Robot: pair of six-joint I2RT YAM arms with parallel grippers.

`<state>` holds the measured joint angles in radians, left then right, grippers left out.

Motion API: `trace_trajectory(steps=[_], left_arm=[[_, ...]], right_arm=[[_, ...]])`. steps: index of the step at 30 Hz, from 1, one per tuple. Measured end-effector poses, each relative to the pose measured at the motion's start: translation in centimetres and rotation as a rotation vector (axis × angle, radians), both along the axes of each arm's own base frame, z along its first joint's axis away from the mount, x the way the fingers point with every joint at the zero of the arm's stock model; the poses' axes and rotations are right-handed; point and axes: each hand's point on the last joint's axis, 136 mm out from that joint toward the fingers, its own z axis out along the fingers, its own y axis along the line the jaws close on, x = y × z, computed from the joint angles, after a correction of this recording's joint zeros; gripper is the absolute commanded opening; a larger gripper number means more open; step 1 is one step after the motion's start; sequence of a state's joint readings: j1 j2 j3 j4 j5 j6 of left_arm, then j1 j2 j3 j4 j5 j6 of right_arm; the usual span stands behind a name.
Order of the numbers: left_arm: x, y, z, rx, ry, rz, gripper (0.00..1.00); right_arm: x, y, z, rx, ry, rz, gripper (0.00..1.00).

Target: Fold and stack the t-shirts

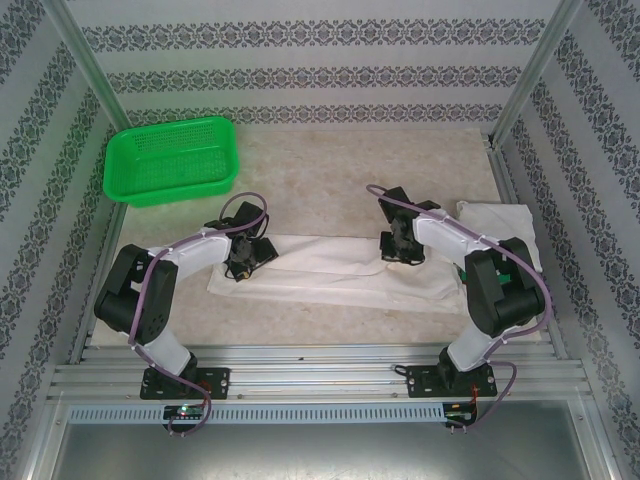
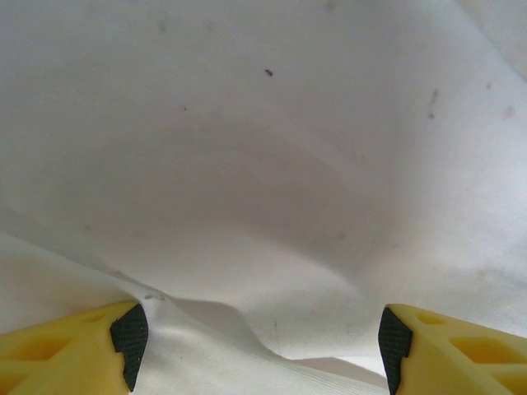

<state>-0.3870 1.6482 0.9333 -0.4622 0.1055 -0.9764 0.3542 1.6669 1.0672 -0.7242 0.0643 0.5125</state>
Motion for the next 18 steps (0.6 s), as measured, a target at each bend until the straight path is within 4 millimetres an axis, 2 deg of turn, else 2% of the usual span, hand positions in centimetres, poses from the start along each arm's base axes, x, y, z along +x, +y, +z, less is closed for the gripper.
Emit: trace_trajectory(steps=[5,10,15,17,18], left_arm=[[0.0,0.0,0.0,0.000,0.000,0.000,0.76],[0.0,0.0,0.0,0.001,0.000,0.000,0.76],[0.0,0.0,0.0,0.001,0.000,0.000,0.76],[0.0,0.0,0.0,0.001,0.000,0.000,0.76],[0.0,0.0,0.0,0.001,-0.001,0.000,0.76]], right_arm=[[-0.7,1.0,1.2,-0.013,-0.020,0.058,0.00],[-0.7,3.4,2.8,-0.014,-0.066,0.130,0.00],[-0.3,5.2,2.9,-0.017,-0.073,0.178,0.03],[-0.1,5.6,2.4,-0.023,-0.060,0.186,0.10],[-0.2,5.7,2.1,-0.025,-0.053,0.187,0.23]])
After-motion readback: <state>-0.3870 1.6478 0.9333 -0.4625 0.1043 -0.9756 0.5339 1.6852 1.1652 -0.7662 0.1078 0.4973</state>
